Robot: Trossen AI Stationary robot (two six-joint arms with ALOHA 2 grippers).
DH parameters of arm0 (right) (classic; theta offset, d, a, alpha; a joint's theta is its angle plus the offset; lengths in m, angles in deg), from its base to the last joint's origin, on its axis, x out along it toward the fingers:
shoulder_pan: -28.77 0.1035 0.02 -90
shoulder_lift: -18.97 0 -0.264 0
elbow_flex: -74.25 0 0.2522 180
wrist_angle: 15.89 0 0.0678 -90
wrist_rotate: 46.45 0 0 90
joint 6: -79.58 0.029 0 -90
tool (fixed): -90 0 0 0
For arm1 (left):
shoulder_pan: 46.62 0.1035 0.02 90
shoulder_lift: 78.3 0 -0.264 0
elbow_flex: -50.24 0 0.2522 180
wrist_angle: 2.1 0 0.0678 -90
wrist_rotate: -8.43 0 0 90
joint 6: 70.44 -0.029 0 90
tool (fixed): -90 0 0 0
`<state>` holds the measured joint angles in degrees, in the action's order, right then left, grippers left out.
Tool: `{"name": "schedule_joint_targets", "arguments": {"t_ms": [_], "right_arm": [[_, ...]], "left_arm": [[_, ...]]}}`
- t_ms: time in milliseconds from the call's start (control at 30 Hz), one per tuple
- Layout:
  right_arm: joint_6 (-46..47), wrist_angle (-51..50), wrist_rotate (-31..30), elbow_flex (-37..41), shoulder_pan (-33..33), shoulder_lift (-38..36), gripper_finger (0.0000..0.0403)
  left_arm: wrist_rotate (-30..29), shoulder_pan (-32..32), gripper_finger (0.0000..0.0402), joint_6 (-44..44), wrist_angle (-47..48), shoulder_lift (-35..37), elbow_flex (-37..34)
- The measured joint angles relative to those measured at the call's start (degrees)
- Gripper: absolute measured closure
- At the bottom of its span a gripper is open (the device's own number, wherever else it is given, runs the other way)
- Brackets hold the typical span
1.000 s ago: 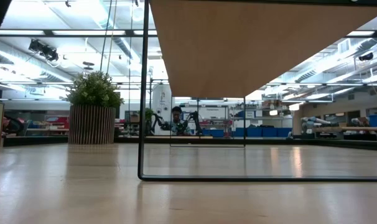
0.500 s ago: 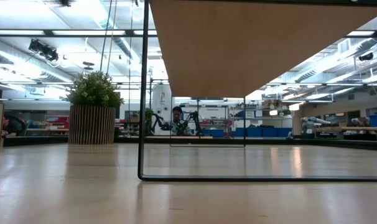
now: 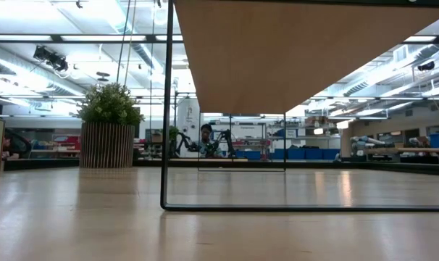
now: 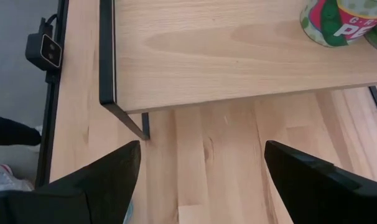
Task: Pick and place cans onto a shelf
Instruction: Put the canned tomatoes on the shelf
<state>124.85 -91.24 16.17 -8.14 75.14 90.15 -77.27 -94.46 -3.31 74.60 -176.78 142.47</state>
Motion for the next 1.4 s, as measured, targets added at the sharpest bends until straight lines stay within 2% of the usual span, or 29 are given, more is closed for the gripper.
{"name": "schedule_joint_targets", "arguments": {"t_ms": [133, 300, 833, 933, 1200, 1400], "right_arm": [[-0.3, 0.1, 0.0, 0.0, 0.0, 0.0, 0.0053], [0.2, 0.4, 0.0, 0.0, 0.0, 0.0, 0.0053], [0.2, 0.6, 0.4, 0.0, 0.0, 0.0, 0.0053], [0.2, 0.7, 0.2, 0.0, 0.0, 0.0, 0.0053], [0.2, 0.7, 0.0, 0.0, 0.0, 0.0, 0.0053], [0.2, 1.0, -0.2, 0.0, 0.0, 0.1, 0.0053]], "left_arm": [[-0.6, -0.2, 0.0023, 6.2, -6.1, 0.0, -5.0], [-1.4, 0.7, 0.0010, 17.4, -10.6, -0.1, -10.5], [-14.6, 3.3, 0.0010, 24.1, -17.0, -0.1, -14.4], [-14.0, 4.6, 0.0010, 24.5, -17.0, -0.5, -14.4], [-7.0, 8.5, 0.0012, 28.5, -18.2, -2.9, -14.5], [-6.8, 10.1, 0.0016, 31.6, -19.1, -3.5, -14.5]]}}
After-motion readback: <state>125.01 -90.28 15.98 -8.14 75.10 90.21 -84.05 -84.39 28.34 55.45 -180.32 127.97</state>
